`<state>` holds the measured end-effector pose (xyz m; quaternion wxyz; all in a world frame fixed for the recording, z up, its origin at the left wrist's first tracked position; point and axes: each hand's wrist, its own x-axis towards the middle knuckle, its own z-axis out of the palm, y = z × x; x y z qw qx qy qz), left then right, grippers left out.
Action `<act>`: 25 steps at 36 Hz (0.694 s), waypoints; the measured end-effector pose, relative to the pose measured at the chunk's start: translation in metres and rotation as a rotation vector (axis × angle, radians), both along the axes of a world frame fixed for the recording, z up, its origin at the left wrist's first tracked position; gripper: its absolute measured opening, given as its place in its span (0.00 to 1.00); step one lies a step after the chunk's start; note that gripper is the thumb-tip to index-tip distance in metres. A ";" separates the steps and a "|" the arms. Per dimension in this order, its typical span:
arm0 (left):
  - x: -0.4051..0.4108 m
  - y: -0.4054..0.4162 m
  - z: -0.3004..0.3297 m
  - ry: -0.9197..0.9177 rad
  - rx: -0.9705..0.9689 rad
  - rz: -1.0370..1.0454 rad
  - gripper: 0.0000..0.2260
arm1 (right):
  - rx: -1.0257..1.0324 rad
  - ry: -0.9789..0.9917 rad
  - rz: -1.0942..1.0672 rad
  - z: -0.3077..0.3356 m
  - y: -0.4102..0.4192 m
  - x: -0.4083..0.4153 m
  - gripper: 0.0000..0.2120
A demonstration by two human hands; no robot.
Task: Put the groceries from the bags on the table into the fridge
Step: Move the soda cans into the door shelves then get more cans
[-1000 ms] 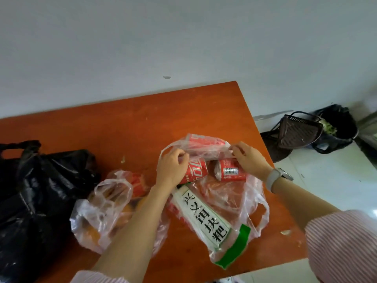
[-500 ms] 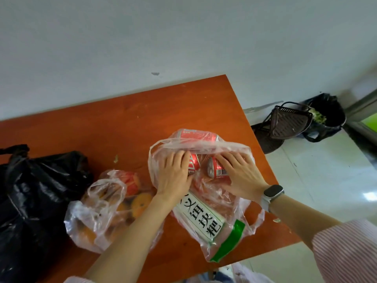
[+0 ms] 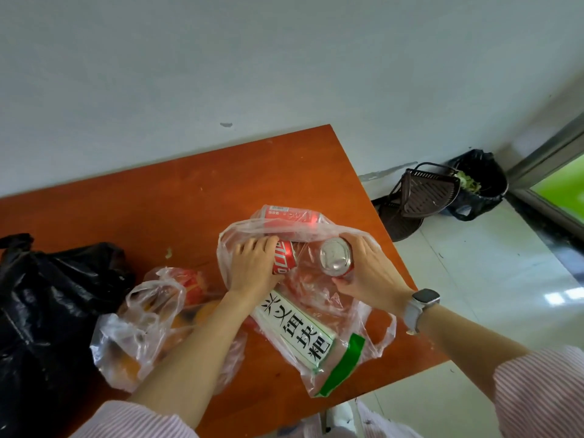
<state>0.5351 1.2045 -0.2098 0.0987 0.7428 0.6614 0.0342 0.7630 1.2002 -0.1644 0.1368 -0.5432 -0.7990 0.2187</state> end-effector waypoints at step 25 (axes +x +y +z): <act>0.002 0.008 0.012 0.114 -0.086 -0.143 0.38 | -0.244 -0.002 -0.254 0.013 -0.046 0.004 0.38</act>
